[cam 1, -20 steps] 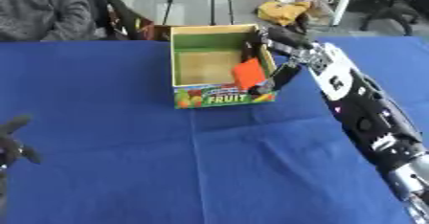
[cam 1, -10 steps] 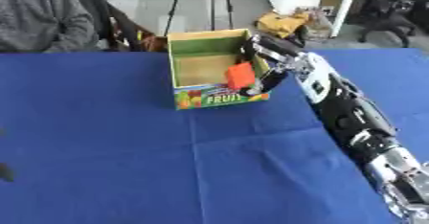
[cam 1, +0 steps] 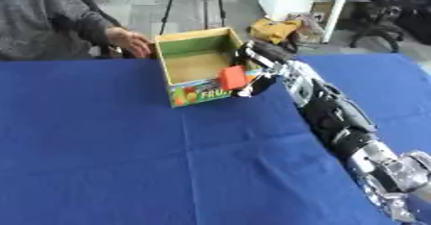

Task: Pick up objects on the table and place them in the box.

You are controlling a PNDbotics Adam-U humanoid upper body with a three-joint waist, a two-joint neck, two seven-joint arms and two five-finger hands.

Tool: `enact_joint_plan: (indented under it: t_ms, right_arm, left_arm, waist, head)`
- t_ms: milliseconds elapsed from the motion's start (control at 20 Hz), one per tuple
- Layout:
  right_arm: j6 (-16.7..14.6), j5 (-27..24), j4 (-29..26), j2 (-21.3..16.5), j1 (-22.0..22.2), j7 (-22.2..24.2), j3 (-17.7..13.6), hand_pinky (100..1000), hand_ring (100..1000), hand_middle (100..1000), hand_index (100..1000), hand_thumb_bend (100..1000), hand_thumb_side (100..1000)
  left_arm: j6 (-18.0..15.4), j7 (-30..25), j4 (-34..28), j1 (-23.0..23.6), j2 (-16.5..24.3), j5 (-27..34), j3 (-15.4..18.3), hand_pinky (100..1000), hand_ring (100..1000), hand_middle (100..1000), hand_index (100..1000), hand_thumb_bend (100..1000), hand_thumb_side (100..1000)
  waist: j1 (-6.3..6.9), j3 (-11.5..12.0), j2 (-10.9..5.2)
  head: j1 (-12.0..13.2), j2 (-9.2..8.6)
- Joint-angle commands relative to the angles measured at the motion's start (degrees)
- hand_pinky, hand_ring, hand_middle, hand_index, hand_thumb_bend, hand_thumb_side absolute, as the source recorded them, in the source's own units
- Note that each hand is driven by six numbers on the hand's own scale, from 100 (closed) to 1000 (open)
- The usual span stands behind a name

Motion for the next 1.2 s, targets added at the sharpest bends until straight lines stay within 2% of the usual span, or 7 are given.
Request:
enact_joint_plan:
  t_ms: [50,650,1200]
  right_arm:
    - [0.1,0.0,-0.4,-2.4,-1.9,-0.7,-0.5,617,464,380,229,100,100]
    - [-0.2,-1.5,-0.9,-2.3,-4.1,-0.5,-0.3,608,461,376,230,100,100]
    - [-0.2,-2.3,-0.7,-2.4,-5.0,-0.2,-0.1,606,461,376,231,100,100]
  left_arm:
    - [-0.1,-0.3,-1.3,-0.7,1.1,0.2,-0.2,387,820,313,475,439,820]
    - [-0.2,-0.2,-1.0,-0.2,1.2,-0.1,-0.1,389,820,314,476,440,820]
    - [-0.3,-0.3,-0.8,0.1,1.4,-0.2,-0.1,389,821,314,476,441,819]
  waist:
    - [-0.05,-0.1,-0.92]
    - [-0.73,-1.3,-1.84]
    - [-0.66,-1.9,-2.39]
  head:
    - [-0.3,-0.51]
    - [-0.8,-0.23]
    - [-1.7,-0.17]
